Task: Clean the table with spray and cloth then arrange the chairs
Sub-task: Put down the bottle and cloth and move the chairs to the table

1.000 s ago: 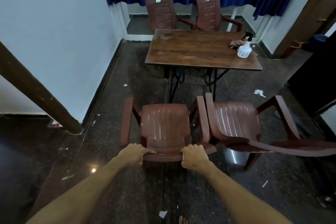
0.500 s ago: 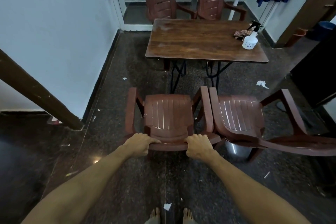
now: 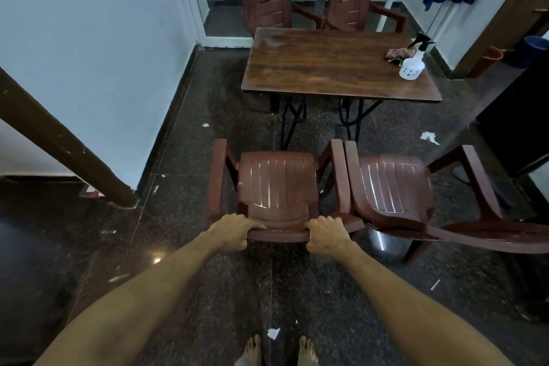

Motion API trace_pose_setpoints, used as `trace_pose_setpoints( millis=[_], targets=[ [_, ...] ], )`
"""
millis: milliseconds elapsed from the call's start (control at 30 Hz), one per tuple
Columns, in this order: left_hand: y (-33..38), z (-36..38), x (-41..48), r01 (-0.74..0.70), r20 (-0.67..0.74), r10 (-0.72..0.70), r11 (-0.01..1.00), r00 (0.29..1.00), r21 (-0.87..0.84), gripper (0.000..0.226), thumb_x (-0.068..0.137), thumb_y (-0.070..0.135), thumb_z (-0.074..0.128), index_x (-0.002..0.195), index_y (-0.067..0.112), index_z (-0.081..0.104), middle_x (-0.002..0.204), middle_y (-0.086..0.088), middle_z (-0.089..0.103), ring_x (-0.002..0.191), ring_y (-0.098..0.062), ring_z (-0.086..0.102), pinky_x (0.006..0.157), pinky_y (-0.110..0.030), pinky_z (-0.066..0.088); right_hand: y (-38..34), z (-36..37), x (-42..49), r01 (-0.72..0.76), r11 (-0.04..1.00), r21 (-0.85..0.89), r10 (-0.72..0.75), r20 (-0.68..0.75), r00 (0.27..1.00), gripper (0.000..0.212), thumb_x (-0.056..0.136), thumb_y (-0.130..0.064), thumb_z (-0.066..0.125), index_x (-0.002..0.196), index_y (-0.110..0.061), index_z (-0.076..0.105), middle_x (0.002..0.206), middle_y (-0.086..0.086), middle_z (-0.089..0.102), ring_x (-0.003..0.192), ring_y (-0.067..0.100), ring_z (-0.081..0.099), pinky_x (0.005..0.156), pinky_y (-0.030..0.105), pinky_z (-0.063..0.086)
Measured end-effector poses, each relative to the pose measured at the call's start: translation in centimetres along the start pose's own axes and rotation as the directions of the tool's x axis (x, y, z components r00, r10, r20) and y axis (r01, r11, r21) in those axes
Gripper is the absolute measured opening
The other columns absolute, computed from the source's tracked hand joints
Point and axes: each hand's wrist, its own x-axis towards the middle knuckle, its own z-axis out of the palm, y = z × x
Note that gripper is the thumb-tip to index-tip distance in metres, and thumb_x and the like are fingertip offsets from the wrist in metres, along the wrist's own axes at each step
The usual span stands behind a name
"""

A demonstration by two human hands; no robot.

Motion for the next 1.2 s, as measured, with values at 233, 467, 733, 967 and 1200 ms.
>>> trace_pose_setpoints(
  millis=[233,467,733,967,1200],
  targets=[
    [-0.6,-1.1,0.4,0.026,0.112,-0.01,0.989,0.994,-0.145,0.084,0.079,0.067,0.072,0.152,0.04,0.041,0.144,-0.001,0.056,0.13,-0.022,0.053,0.107,-0.039,0.044,0.9,-1.5,0.5,0.161,0.927,0.34,-0.214,0.125,0.969,0.095,0.065,-0.094,0.05,0.139,-0.035,0.051,0.135,-0.004,0.06,0.122,0.021,0.057,0.105,0.044,0.042],
    [-4.3,-4.5,-1.7,0.022,-0.106,-0.06,0.945,0.993,-0.327,0.083,0.081,0.082,0.053,0.148,0.033,0.05,0.148,0.007,0.057,0.134,-0.018,0.054,0.111,-0.04,0.044,-4.1,-5.1,4.8,0.21,0.939,0.271,-0.159,-0.201,0.967,0.067,0.09,-0.071,0.046,0.136,-0.024,0.056,0.14,0.001,0.056,0.127,0.023,0.053,0.103,0.047,0.044],
    [-18.5,-6.0,-1.4,0.053,-0.283,-0.146,0.949,0.948,-0.312,0.069,0.09,0.061,0.064,0.148,0.026,0.052,0.148,-0.001,0.057,0.137,-0.021,0.052,0.112,-0.044,0.044,-13.9,-8.4,13.2,0.175,0.947,0.27,-0.1,-0.271,0.957,0.063,0.09,-0.043,0.068,0.146,-0.024,0.046,0.156,0.005,0.038,0.142,0.024,0.036,0.113,0.045,0.036],
    [-32.2,-10.1,-2.1,0.044,-0.316,-0.164,0.934,0.935,-0.354,0.066,0.09,0.058,0.066,0.147,0.028,0.052,0.147,-0.001,0.058,0.135,-0.022,0.054,0.11,-0.048,0.046,-24.3,-14.2,21.3,0.127,0.934,0.335,-0.002,-0.35,0.937,0.064,0.092,-0.036,0.067,0.148,-0.023,0.041,0.157,0.006,0.034,0.144,0.025,0.032,0.114,0.045,0.033],
    [-42.5,-15.1,2.1,0.011,-0.335,-0.147,0.927,0.931,-0.376,0.066,0.09,0.058,0.066,0.147,0.029,0.051,0.148,-0.001,0.057,0.135,-0.022,0.054,0.111,-0.05,0.045,-28.4,-19.3,31.5,0.084,0.935,0.343,0.038,-0.334,0.942,0.067,0.092,-0.041,0.064,0.151,-0.024,0.038,0.159,0.004,0.032,0.145,0.025,0.031,0.113,0.049,0.036]
  ],
)
